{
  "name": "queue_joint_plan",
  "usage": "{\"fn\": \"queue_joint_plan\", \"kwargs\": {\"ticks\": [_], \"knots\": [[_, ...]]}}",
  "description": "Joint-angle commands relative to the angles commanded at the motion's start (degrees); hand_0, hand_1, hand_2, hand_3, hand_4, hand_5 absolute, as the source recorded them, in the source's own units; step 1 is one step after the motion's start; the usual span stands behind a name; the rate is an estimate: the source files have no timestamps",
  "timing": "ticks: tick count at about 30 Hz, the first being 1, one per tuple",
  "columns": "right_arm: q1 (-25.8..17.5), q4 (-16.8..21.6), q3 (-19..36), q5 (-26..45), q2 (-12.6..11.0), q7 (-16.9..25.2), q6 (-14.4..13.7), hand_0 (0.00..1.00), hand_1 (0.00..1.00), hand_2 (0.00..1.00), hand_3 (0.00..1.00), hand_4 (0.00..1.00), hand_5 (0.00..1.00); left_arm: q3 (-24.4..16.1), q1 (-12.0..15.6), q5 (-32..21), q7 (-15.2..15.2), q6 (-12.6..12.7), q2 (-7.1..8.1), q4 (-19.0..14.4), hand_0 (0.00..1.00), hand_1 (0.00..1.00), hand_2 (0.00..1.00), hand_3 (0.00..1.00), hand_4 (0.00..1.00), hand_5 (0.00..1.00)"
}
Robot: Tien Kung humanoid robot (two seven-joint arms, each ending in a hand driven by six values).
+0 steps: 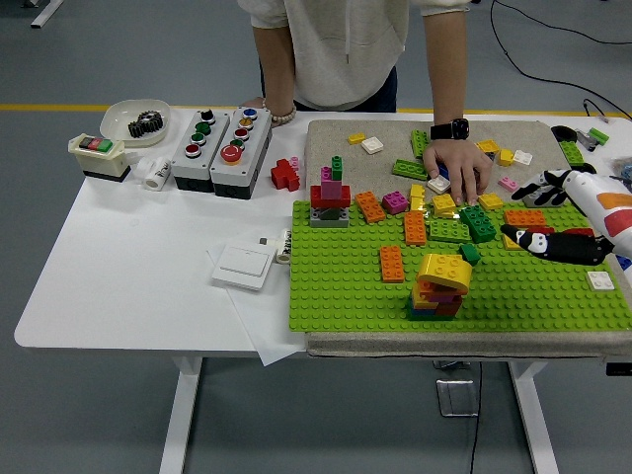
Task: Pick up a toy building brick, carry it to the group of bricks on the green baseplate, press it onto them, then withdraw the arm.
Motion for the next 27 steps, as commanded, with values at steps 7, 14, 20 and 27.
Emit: {"fn": "queue_joint_plan", "kwargs": {"ticks": [7,14,20,27], "knots": [[-0.2,0.0,3.7,5.4,1.2,3.0,-0.7,0.575,0.614,0.685,0.564,0.837,0.535,-0.3,0.0,0.3,0.1,-0.1,0.0,0.0,0.757,0.755,0.726,0.585,0.644,0.659],[0.3,0.0,12.2,21.8,3.7,9.7,7.5,0.713,0.707,0.756,0.676,0.883,0.547,-0.4,0.0,0.6,0.2,-0.2,0.02,-0.1,0.757,0.754,0.728,0.584,0.644,0.66],[1.2,0.0,20.0,36.3,2.8,1.3,22.0,0.792,0.767,0.802,0.802,0.948,0.716,-0.6,0.0,0.9,0.3,-0.3,0.05,0.0,0.756,0.753,0.726,0.584,0.644,0.662],[0.9,0.0,20.9,53.1,2.6,-6.5,38.7,0.831,0.807,0.839,0.851,0.976,0.788,-0.8,0.0,1.3,0.4,-0.3,0.04,0.0,0.755,0.753,0.726,0.584,0.643,0.661]]}}
